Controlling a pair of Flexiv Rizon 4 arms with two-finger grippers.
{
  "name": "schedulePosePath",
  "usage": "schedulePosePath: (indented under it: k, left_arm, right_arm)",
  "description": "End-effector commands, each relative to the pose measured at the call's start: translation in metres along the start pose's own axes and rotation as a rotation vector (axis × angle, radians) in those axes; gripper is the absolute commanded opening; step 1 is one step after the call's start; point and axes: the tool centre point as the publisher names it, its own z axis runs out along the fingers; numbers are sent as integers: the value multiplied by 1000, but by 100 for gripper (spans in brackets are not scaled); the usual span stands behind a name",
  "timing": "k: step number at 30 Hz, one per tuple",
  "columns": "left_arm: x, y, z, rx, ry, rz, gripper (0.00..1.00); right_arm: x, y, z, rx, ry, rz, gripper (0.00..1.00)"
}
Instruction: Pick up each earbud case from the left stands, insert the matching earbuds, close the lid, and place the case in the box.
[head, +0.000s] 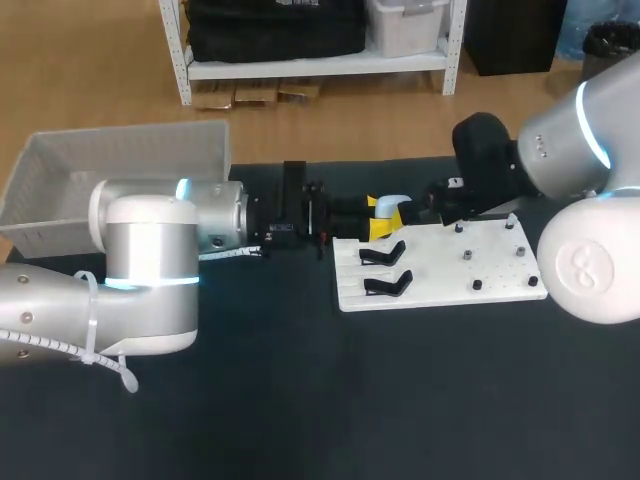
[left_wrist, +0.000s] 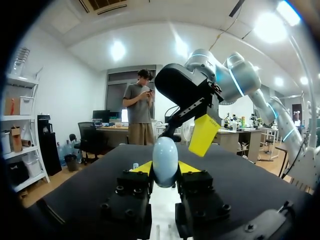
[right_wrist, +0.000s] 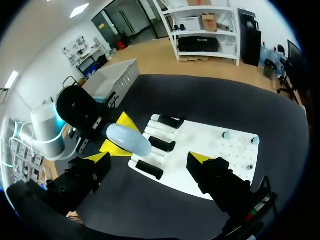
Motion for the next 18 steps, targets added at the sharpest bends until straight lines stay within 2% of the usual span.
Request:
schedulePosePath:
  k: [1, 18]
  left_arm:
    - [1, -2, 0, -7, -5, 4, 0]
    - [1, -2, 0, -7, -5, 4, 0]
  right_arm:
    - [-1, 0, 3, 14, -7, 8, 100]
    - [-6, -5, 4, 44, -33, 19, 100]
